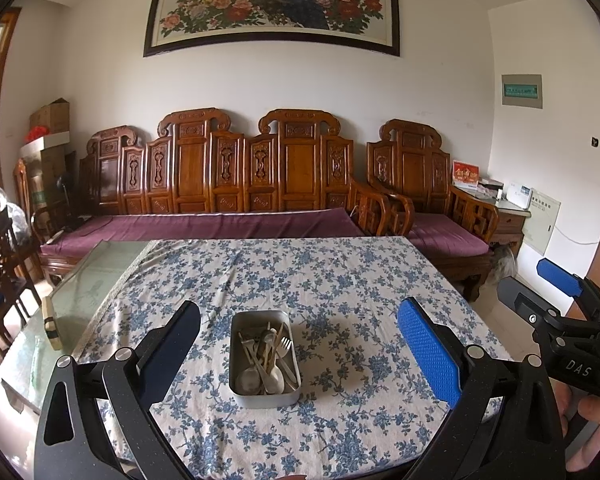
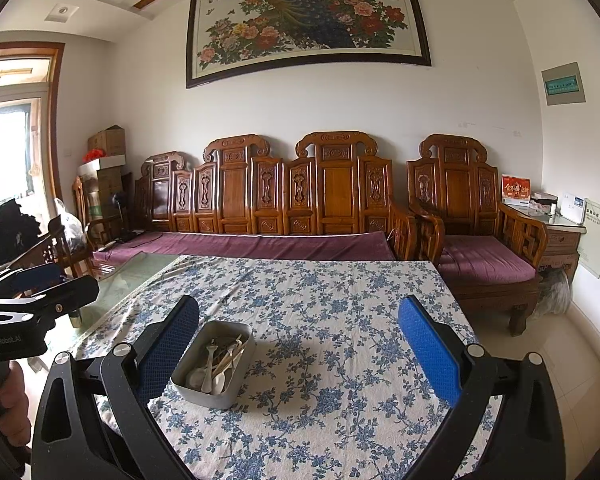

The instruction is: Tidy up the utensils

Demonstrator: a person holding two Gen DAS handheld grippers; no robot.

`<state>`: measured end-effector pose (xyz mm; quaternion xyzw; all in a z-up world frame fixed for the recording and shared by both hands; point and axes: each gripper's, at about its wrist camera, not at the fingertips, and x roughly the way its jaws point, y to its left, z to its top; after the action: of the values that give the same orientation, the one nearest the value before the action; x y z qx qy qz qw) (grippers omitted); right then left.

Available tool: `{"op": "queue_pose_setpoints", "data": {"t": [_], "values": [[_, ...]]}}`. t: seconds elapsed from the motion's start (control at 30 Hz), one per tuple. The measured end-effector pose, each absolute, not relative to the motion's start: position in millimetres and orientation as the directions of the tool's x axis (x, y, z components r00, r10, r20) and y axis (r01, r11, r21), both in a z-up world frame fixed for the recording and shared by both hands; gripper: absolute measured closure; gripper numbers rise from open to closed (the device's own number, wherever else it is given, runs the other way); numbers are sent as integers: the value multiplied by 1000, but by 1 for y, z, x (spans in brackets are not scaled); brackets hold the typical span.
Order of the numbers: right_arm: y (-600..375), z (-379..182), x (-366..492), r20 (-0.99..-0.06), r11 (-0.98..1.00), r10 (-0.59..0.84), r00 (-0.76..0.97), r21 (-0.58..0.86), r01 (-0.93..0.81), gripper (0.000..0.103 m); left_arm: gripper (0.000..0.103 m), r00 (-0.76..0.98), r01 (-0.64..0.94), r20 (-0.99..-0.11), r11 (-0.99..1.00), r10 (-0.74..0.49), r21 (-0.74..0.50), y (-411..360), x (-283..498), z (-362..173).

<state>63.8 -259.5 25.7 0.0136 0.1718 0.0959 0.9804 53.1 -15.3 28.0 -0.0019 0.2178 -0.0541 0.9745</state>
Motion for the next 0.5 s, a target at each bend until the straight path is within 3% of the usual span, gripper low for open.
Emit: {"op": "queue_pose_setpoints", "data": {"t": [0.5], "values": [[-260,26,64,-334,981,192,923,57,-183,3,8,901,107,-421,994,-106,-23,-17,52,29]]}}
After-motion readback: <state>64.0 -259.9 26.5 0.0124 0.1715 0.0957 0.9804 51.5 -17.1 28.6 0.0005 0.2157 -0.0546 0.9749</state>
